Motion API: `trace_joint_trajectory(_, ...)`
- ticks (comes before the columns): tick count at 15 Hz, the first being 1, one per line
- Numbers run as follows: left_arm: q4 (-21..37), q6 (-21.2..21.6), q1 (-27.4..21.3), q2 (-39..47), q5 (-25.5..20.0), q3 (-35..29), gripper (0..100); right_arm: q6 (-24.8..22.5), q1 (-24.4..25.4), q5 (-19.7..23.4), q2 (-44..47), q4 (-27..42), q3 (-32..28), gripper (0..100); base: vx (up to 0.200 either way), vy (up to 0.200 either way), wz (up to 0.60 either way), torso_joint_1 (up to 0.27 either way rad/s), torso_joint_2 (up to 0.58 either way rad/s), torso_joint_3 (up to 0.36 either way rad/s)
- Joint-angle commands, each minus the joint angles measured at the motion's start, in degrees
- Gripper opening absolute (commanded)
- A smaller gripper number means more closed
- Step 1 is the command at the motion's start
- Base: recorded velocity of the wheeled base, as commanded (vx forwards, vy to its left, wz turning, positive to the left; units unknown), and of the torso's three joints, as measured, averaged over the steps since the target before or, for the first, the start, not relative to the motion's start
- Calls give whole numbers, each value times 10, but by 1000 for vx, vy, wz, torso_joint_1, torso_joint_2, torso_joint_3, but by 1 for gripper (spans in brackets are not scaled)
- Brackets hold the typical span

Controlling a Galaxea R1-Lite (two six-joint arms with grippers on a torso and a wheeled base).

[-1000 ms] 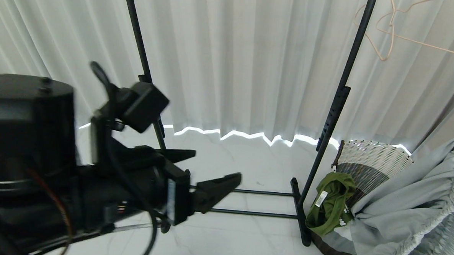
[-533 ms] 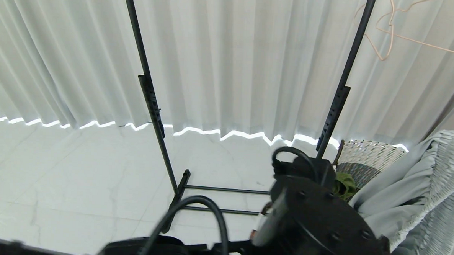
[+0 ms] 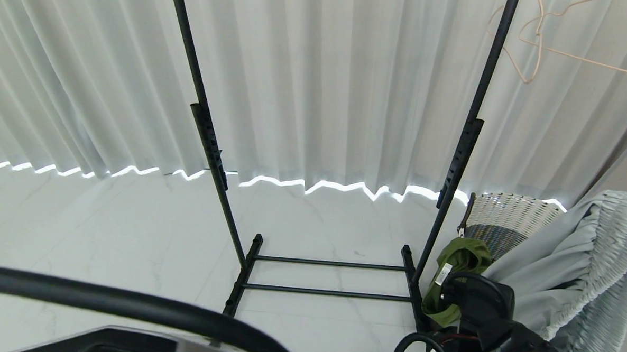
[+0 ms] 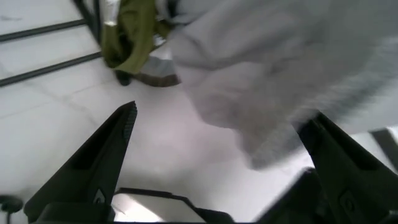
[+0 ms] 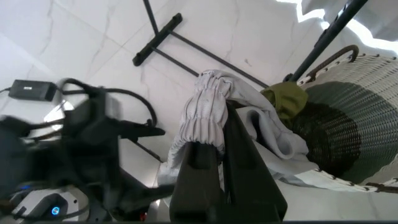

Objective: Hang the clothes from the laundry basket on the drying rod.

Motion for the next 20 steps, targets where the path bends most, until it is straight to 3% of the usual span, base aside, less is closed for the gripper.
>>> trace_joint_trajectory(1,0,-1,13,35,7,-2,100,0,1,0,-12,1,1,0,0,0,0,0,0,0)
trace_joint_trajectory(4,0,0,14,35,7,9,100,0,1,0,-14,0,1,0,0,0,0,0,0,0)
trace_joint_trajectory(5,0,0,12,34,7,11,0,0,1,0,-14,0,1,0,0,0,0,0,0,0)
trace_joint_trajectory(9,0,4,-6,14,13,28,0,0,0,-1,-14,0,1,0,0,0,0,0,0,0)
trace_joint_trajectory(11,0,25,-22,-30,34,43,0,0,0,-1,-12,0,2,0,0,0,0,0,0,0)
trace_joint_trajectory(16,-4,81,-51,-140,45,160,0,-8,4,6,-8,-5,2,0,0,0,0,0,0,0)
trace_joint_trajectory(20,-9,96,-73,-252,44,244,0,-16,74,6,-8,-5,1,0,0,0,0,0,0,0)
